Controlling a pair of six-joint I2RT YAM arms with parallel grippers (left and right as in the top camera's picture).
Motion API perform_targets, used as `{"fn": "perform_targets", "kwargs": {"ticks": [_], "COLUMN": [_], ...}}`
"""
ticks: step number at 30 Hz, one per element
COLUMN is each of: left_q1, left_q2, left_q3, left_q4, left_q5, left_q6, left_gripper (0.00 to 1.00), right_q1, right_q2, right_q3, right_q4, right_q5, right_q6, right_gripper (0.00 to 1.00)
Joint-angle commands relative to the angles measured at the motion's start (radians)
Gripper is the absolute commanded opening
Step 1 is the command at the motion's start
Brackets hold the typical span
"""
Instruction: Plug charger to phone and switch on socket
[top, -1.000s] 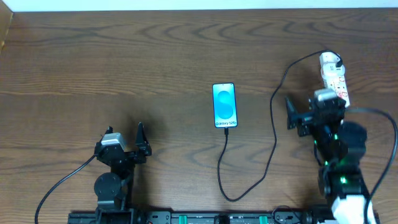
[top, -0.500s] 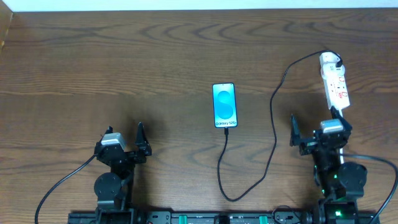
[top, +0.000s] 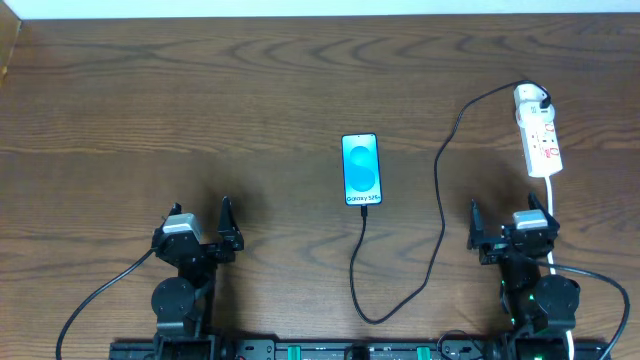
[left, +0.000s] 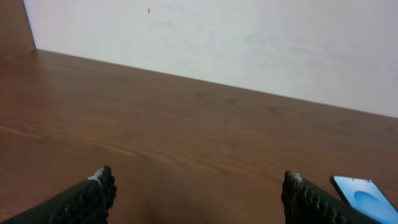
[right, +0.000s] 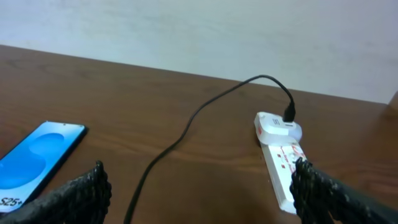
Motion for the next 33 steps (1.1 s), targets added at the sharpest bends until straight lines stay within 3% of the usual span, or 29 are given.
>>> {"fn": "perform_targets", "kwargs": {"ticks": [1, 10, 33], "left_q1": [0.003, 0.003, 0.003], "left_q2": [-0.005, -0.005, -0.005], "left_q3": [-0.017, -0.017, -0.017], "left_q4": [-0.039, -0.039, -0.039], "left_q5": [-0.009, -0.009, -0.009], "left_q6": [0.002, 0.002, 0.002], "left_gripper": [0.87, 0.87, 0.87], "right_q1": [0.008, 0.013, 0.011], "right_q2": [-0.043, -0.044, -0.043], "right_q3": [-0.002, -0.002, -0.002], "right_q4": [-0.016, -0.020, -0.020], "right_q5": [0.027, 0.035, 0.037], "right_q6": [0.019, 0.019, 0.019], "right_gripper": [0.88, 0.99, 0.99]}}
